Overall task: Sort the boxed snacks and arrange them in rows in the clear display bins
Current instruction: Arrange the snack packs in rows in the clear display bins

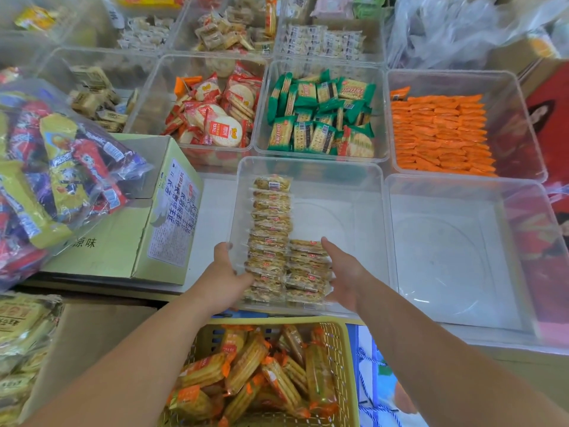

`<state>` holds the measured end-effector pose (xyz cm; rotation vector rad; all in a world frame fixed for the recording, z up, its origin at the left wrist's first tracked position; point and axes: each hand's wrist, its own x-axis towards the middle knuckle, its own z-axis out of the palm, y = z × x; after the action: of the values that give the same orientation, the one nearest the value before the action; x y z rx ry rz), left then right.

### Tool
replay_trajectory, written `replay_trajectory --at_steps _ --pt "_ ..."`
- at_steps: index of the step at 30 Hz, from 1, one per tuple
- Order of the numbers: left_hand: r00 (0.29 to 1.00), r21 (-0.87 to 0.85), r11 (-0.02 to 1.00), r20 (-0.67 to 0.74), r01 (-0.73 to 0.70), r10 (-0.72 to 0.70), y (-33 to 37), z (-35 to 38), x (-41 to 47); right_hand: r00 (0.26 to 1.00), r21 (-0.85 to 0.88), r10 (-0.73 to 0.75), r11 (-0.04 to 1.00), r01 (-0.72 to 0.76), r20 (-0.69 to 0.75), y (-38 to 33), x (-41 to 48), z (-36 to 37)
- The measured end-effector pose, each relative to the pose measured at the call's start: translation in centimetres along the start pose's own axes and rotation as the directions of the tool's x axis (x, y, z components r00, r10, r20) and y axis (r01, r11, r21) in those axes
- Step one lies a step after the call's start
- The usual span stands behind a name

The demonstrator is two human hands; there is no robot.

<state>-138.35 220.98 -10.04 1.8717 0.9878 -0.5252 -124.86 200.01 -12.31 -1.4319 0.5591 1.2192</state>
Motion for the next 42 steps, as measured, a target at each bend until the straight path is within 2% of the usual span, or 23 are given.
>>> replay_trajectory --at_steps 8,10,13,16,19,22,24,26,30,32,34,36,39,42 --pt "1.000 0.017 1.000 0.006 -0.006 0.006 0.1 -0.2 -0.1 1.000 -0.094 0.009 0.996 -0.008 0.013 -0.5 -0.7 0.0" --pt "0.999 0.056 0.998 -0.024 -0.035 0.036 0.3 -0.5 -0.7 0.999 -0.172 -0.007 0.985 0.001 -0.035 -0.6 -1.2 0.1" --pt "0.980 0.104 0.989 -0.161 -0.105 0.121 0.2 -1.4 -2.5 0.988 -0.263 -0.106 0.962 0.072 -0.115 -1.0 -2.4 0.4" --pt "0.928 0.073 0.973 -0.292 -0.221 0.233 -0.7 -2.3 -6.1 0.923 -0.296 -0.331 0.918 0.265 -0.198 -1.3 -4.0 1.3" --pt "0.833 0.103 0.930 -0.416 -0.354 0.363 -2.9 -3.2 -11.1 0.804 -0.465 -0.575 0.759 0.456 -0.150 -1.4 -6.1 4.2" --pt "0.728 0.156 0.890 -0.524 -0.429 0.443 -6.4 -4.3 -16.2 0.710 -0.603 -0.702 0.542 0.585 0.058 0.3 -9.1 9.6" --pt "0.676 0.183 0.892 -0.594 -0.414 0.436 -9.3 -5.4 -18.9 0.612 -0.624 -0.754 0.364 0.692 0.239 2.6 -11.3 13.5" --pt "0.671 0.153 0.923 -0.646 -0.352 0.363 -12.7 -6.7 -21.0 0.519 -0.618 -0.741 0.181 0.765 0.426 5.6 -13.0 17.3" --pt "0.645 0.092 0.944 -0.709 -0.317 0.286 -19.6 -10.1 -24.0 0.451 -0.582 -0.570 -0.060 0.811 0.687 11.6 -15.5 24.5" --pt "0.646 0.099 0.969 -0.729 -0.228 0.227 -23.4 -11.9 -24.5 0.412 -0.554 -0.498 -0.177 0.813 0.763 14.1 -16.1 27.7" --pt "0.683 0.088 0.989 -0.716 -0.121 0.147 -27.3 -13.9 -24.8 0.393 -0.549 -0.446 -0.303 0.779 0.804 16.3 -16.4 30.8" --pt "0.733 0.093 0.994 -0.672 -0.059 0.106 -30.9 -16.1 -24.8 0.410 -0.564 -0.414 -0.384 0.732 0.813 18.3 -16.2 33.8" --pt "0.795 0.084 0.996 -0.605 -0.006 0.056 -35.4 -20.1 -24.3 0.490 -0.632 -0.400 -0.466 0.619 0.774 20.8 -15.4 37.4" --pt "0.832 0.128 0.992 -0.552 0.018 0.056 -38.5 -23.8 -23.0 0.573 -0.696 -0.438 -0.615 0.371 0.693 22.5 -14.6 39.3"
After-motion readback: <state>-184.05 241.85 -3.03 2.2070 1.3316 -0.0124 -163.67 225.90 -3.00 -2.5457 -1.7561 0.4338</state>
